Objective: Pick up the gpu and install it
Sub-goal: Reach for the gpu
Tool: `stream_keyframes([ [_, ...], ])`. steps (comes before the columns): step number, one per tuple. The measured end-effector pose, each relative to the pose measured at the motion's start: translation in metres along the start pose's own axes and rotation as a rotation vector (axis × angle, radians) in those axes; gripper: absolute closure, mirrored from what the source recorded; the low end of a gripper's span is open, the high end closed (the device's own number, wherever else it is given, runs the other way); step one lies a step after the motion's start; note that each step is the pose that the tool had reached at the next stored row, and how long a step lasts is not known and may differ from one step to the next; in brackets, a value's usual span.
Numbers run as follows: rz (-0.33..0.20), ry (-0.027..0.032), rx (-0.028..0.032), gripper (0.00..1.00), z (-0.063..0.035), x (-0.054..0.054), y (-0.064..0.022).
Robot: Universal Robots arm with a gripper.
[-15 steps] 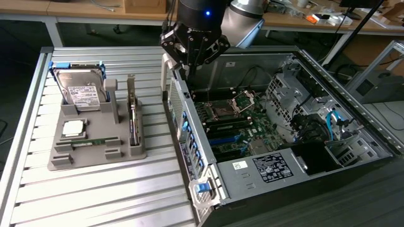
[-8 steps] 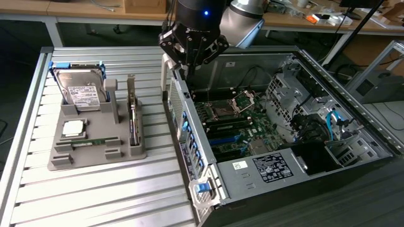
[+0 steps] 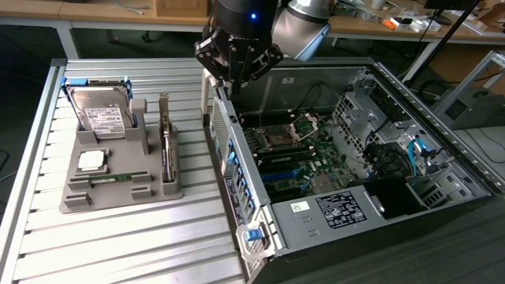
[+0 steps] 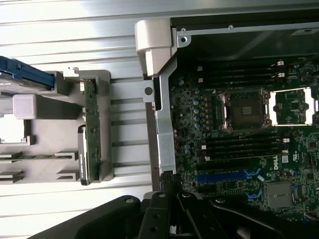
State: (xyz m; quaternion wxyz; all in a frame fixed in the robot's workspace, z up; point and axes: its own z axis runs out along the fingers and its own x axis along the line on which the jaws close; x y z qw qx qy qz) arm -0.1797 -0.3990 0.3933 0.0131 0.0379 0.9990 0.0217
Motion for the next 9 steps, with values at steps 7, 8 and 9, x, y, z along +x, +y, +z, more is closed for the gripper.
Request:
stream_keyframes([
  [7,0.000,0.0000,-0.0001,0.89,-0.0001,0.0039,-0.0003],
  [8,0.000,0.0000,-0.0001,0.89,-0.0001,0.0045,-0.0003],
  [9,0.000,0.0000,0.0000,0.89,-0.0001,0.0051,-0.0004],
])
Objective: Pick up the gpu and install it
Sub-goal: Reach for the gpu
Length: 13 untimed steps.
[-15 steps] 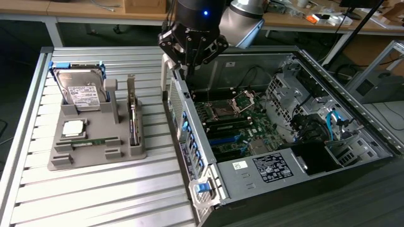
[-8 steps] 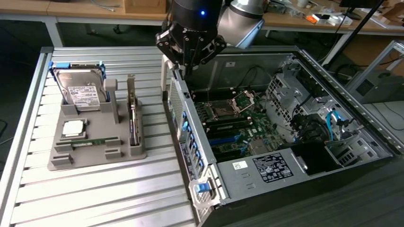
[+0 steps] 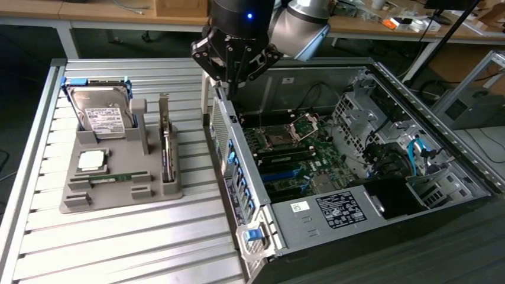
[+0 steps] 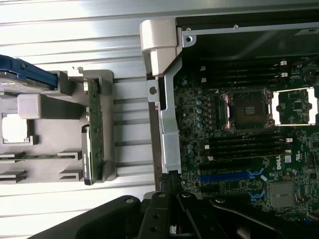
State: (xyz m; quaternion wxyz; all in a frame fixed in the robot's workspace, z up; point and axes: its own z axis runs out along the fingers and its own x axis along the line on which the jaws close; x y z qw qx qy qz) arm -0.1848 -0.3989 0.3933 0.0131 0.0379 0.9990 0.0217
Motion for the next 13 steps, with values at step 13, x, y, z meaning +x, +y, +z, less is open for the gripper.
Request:
stream_keyframes([
  [13,0.000,0.0000,-0.0001,0.89,-0.0002,0.0065,-0.0005],
])
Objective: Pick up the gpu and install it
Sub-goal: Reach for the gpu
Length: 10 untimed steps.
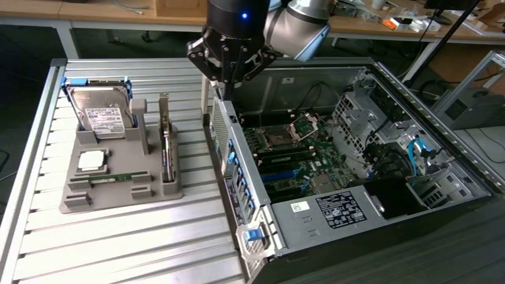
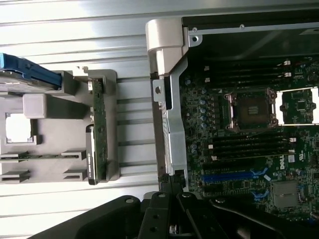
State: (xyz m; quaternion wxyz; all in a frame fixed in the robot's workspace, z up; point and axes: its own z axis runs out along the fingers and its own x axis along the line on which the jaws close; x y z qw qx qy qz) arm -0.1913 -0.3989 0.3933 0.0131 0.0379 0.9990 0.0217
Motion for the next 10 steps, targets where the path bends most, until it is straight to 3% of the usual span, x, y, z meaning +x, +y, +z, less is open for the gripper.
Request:
stream_keyframes([
  [10,0.000,0.0001,0.0000,0.89,-0.0002,0.0064,-0.0005],
])
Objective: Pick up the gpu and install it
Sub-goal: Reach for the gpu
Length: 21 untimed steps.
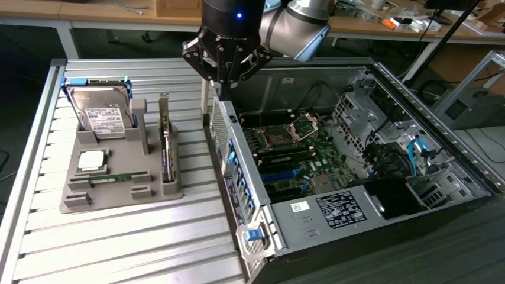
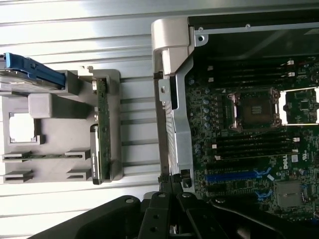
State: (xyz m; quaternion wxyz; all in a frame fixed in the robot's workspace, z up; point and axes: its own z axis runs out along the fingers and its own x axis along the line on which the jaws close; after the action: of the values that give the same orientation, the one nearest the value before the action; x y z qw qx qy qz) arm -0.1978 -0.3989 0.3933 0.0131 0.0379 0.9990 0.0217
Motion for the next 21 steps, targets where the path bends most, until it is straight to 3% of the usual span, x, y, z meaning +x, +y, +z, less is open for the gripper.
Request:
stream_keyframes([
  [21,0.000,0.0000,0.0000,0.89,-0.0004,0.013,-0.0010],
])
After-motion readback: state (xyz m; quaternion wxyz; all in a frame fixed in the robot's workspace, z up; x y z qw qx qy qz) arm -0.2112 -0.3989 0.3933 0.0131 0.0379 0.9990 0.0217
